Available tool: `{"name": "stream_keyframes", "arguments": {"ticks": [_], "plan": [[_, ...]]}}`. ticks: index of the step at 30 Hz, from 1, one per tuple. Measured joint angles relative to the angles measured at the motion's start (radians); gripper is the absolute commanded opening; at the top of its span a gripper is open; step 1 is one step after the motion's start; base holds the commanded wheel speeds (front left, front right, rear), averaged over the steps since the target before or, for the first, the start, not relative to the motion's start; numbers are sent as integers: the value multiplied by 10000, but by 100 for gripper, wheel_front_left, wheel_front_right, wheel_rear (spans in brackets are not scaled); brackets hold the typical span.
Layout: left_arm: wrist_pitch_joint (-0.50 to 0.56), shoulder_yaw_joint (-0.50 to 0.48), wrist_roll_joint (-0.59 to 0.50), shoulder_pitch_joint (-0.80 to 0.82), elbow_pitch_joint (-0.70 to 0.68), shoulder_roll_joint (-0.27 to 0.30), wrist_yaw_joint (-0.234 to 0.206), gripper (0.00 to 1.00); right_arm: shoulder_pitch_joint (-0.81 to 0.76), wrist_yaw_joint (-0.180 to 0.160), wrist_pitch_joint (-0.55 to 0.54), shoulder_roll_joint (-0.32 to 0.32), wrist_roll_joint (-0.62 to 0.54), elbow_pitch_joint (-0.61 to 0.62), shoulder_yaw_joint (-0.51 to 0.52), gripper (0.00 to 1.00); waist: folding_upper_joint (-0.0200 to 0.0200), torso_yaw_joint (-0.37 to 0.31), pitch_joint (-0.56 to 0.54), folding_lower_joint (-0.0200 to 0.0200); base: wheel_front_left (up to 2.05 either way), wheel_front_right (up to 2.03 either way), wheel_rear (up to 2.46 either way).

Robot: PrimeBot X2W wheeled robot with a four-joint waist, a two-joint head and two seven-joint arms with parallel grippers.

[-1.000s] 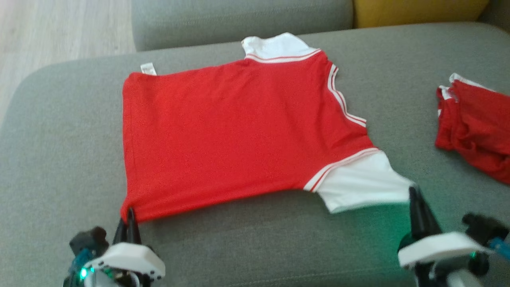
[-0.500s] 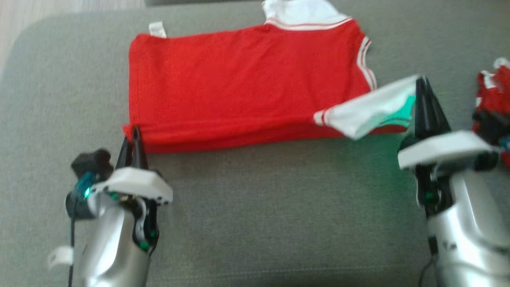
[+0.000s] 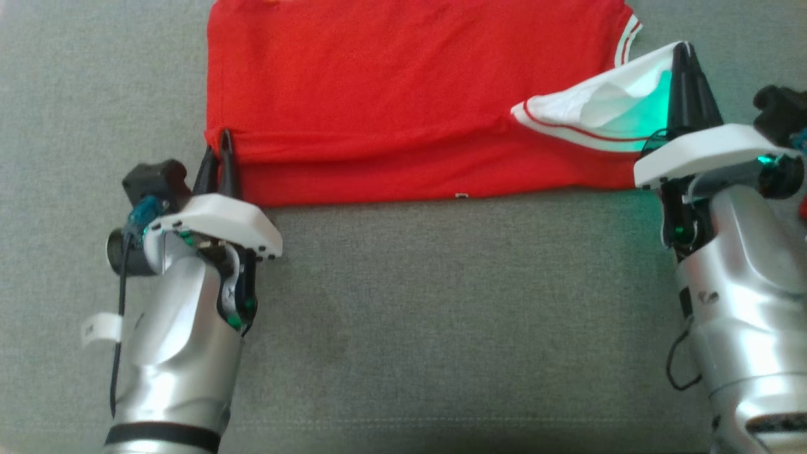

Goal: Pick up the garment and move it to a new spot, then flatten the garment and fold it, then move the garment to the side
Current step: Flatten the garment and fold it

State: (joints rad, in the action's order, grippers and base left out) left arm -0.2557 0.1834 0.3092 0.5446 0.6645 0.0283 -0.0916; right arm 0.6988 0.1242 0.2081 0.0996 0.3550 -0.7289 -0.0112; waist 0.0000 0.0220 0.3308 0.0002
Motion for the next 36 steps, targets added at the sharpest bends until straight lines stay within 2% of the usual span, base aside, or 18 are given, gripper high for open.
{"name": "stream_keyframes", "arguments": {"ticks": [1, 2, 3, 4, 9, 12, 18, 23, 29, 35, 36], "plan": [[0, 12, 0, 87, 15, -2, -48, 0, 145, 0, 71, 31, -104, -222, 21, 0, 0, 20, 39, 0, 0, 0, 0], [0, 29, -8, 181, 73, -2, -50, 12, 281, 0, 138, 59, -226, -418, 27, 0, 0, 35, 71, -1, 0, 0, 0], [0, 63, -61, 253, 165, -2, -50, 47, 410, 0, 188, 65, -316, -619, 82, 30, 0, 42, 97, -1, 0, 0, 0], [0, 100, -77, 298, 236, -2, -52, 100, 540, 0, 224, 61, -391, -830, 148, 100, 0, 43, 114, 0, 0, 0, 0], [-2, 182, 65, 244, 251, -4, -242, 100, 692, 0, 399, 46, -702, -1099, 167, 100, 0, -5, 96, 0, 0, 0, 0], [-2, 150, 119, -168, -267, -6, -330, 100, 472, 0, 401, 31, -775, -600, 399, 100, 0, -34, 22, -1, 0, 0, 0], [-2, 295, 303, -1587, -660, 13, -378, 100, -1175, 0, 443, -50, -821, -2, 497, 100, 0, -106, -216, -2, 0, 0, 0], [-2, 460, 293, -1902, -773, 15, -403, 100, -2115, 0, 443, -188, -823, -40, 464, 100, 0, -191, -371, -2, 0, 0, 0], [-2, 608, 293, -1902, -775, 15, -403, 100, -2154, 0, 443, -228, -936, -372, 479, 100, 0, -169, -405, -2, 0, 0, 0], [-2, 686, 293, -1898, -706, 17, -387, 100, -1844, 0, 445, -249, -1300, -1327, 510, 100, 0, -24, -322, -2, 0, 0, 0], [-2, 688, 293, -1894, -688, 17, -343, 100, -1698, 0, 464, -249, -1327, -1471, 510, 87, 0, -4, -303, -2, 0, 0, 0]]}}
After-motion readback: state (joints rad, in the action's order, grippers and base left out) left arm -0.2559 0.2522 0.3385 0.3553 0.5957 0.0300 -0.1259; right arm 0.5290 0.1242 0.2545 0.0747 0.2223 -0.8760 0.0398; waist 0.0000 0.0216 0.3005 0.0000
